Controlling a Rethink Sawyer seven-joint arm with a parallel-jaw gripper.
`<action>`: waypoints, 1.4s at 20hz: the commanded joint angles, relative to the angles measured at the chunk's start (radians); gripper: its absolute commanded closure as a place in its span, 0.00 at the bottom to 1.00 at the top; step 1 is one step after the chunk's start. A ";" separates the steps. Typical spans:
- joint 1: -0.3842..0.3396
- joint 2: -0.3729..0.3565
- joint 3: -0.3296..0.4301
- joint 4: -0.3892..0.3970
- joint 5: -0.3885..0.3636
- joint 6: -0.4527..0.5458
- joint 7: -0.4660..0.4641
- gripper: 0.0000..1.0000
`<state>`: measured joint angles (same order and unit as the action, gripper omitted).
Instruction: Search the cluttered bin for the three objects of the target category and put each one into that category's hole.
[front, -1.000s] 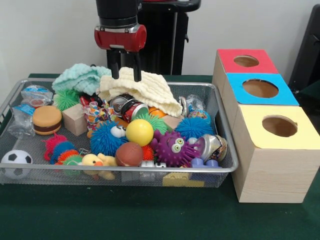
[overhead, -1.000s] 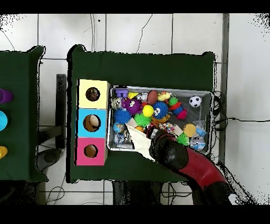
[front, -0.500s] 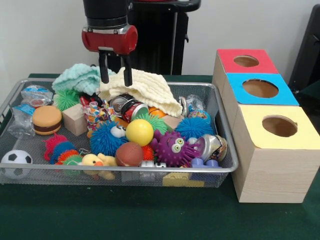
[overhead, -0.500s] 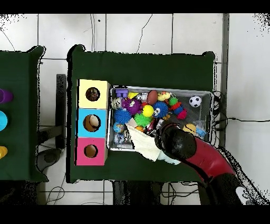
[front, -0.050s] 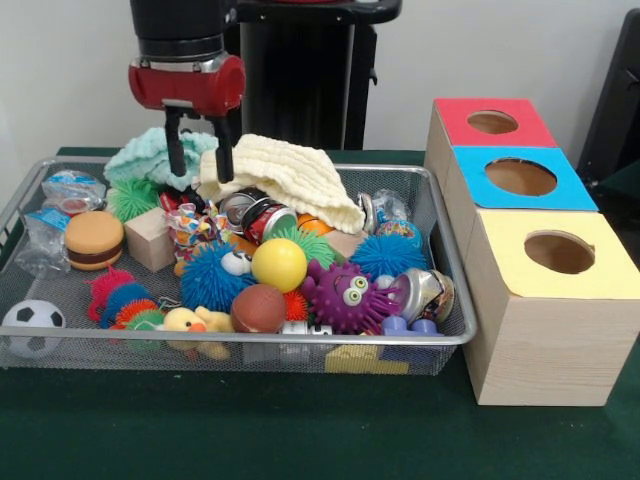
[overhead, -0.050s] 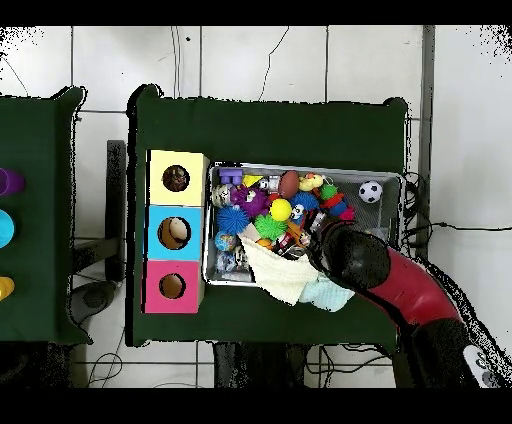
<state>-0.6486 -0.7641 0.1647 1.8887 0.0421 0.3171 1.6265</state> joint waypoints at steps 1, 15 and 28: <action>-0.055 0.114 0.074 -0.082 -0.012 -0.002 0.061 0.00; -0.134 0.250 0.137 -0.036 -0.114 -0.237 0.082 0.00; -0.093 0.201 0.112 0.074 -0.125 -0.327 0.179 0.00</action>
<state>-0.7716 -0.5397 0.2176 1.8900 -0.0519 0.0384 1.6265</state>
